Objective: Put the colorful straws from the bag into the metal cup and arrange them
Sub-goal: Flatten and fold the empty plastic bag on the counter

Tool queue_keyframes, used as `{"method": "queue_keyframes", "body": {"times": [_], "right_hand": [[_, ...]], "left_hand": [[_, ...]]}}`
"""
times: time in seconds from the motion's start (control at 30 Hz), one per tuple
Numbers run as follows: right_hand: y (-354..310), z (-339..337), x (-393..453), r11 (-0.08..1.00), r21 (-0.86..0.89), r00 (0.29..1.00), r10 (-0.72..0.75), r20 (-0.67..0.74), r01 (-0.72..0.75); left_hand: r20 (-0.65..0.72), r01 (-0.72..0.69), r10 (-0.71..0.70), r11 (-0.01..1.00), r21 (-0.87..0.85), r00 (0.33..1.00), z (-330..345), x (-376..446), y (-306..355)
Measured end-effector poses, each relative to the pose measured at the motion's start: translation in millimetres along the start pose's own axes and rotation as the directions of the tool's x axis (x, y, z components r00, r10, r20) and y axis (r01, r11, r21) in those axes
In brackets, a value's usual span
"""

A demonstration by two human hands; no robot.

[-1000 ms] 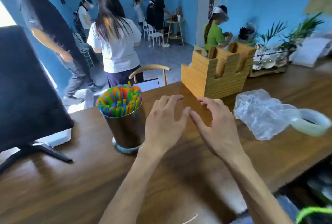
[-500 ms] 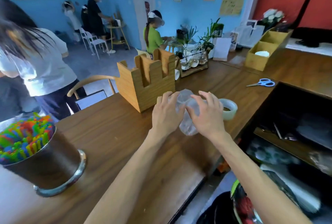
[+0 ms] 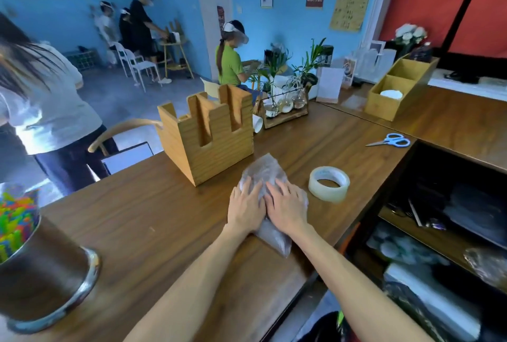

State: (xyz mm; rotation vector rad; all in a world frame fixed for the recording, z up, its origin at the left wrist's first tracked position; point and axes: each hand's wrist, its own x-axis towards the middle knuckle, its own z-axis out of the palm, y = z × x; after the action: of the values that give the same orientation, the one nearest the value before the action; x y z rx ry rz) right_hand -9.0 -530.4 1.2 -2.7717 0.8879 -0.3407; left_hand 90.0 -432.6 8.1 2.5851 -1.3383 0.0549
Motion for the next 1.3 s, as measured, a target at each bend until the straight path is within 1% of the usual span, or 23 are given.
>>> {"method": "queue_keyframes", "body": {"times": [0.07,0.1,0.17,0.23,0.33,0.37,0.53,0.6,0.63,0.7,0.77,0.83,0.93,0.97,1.03,1.13,1.23,1.3], "right_hand": [[1.4,4.1,-1.7,0.998,-0.057,0.997,-0.031,-0.065,0.027],[1.1,4.5,-2.9,0.998,-0.062,0.994,-0.032,-0.102,0.025],[-1.5,3.5,-4.4,0.997,-0.078,0.988,-0.027,-0.152,0.015],[-2.8,0.5,-4.0,0.997,-0.069,0.99,-0.033,-0.136,0.024],[-3.4,-4.4,-3.3,0.998,0.058,0.993,-0.027,-0.113,0.034],[-3.1,-5.0,-3.1,0.995,0.095,0.994,-0.019,-0.112,0.03],[1.8,-13.2,-4.0,0.973,0.231,0.999,0.033,-0.019,-0.028],[8.0,-15.7,-7.8,0.952,0.304,1.0,0.018,0.009,-0.02],[10.7,-16.9,-10.7,0.949,0.314,1.0,0.0,0.022,-0.007],[15.7,-20.1,-17.3,0.968,0.245,0.997,-0.057,0.044,0.045],[23.5,-22.3,-20.8,0.986,0.136,0.992,-0.106,0.062,0.097],[30.2,-22.9,-22.2,0.991,0.048,0.99,-0.125,0.059,0.122],[35.8,-20.2,-21.3,0.987,0.038,0.986,-0.159,0.056,0.157],[35.7,-18.9,-21.5,0.985,0.065,0.984,-0.167,0.066,0.163],[32.6,-15.8,-23.7,0.975,0.176,0.984,-0.154,0.091,0.137],[24.5,-18.3,-29.3,0.928,0.371,0.993,-0.071,0.097,0.03],[17.0,-27.6,-31.2,0.841,0.537,0.992,0.01,0.122,-0.074],[10.1,-35.0,-32.2,0.754,0.642,0.989,0.08,0.121,-0.139]], "left_hand": [[-0.019,-0.037,0.038,0.997,0.063,0.999,5.3,1.2,-0.6],[-0.007,-0.051,0.052,0.994,0.096,0.999,7.5,2.3,-0.2],[-0.001,-0.026,0.026,0.992,0.123,1.0,8.8,3.1,1.2],[-0.037,0.004,-0.003,0.999,0.042,0.999,6.9,1.1,3.5],[-0.149,0.036,-0.057,0.99,-0.136,0.987,3.1,-7.0,7.7],[-0.169,0.042,-0.071,0.985,-0.17,0.983,2.4,-7.4,8.4],[-0.184,0.079,-0.136,0.955,-0.286,0.973,3.9,-10.0,10.0],[-0.182,0.127,-0.19,0.943,-0.308,0.965,3.5,-11.1,7.6],[-0.164,0.164,-0.229,0.928,-0.335,0.96,2.5,-11.1,6.9],[-0.138,0.213,-0.285,0.895,-0.391,0.948,0.4,-11.1,7.3],[-0.167,0.214,-0.302,0.888,-0.407,0.939,-0.9,-12.2,10.4],[-0.189,0.209,-0.321,0.869,-0.449,0.928,-0.4,-14.8,13.0],[-0.194,0.143,-0.263,0.866,-0.478,0.945,-0.5,-17.5,16.9],[-0.188,0.121,-0.242,0.861,-0.494,0.952,-0.4,-18.3,18.0],[-0.171,0.103,-0.233,0.829,-0.55,0.957,-0.2,-23.0,20.2],[-0.193,0.046,-0.195,0.809,-0.586,0.962,3.0,-29.3,21.6],[-0.169,-0.011,-0.115,0.794,-0.608,0.979,4.4,-32.9,32.3],[-0.208,-0.074,-0.087,0.747,-0.661,0.974,4.3,-36.5,47.9]]}}
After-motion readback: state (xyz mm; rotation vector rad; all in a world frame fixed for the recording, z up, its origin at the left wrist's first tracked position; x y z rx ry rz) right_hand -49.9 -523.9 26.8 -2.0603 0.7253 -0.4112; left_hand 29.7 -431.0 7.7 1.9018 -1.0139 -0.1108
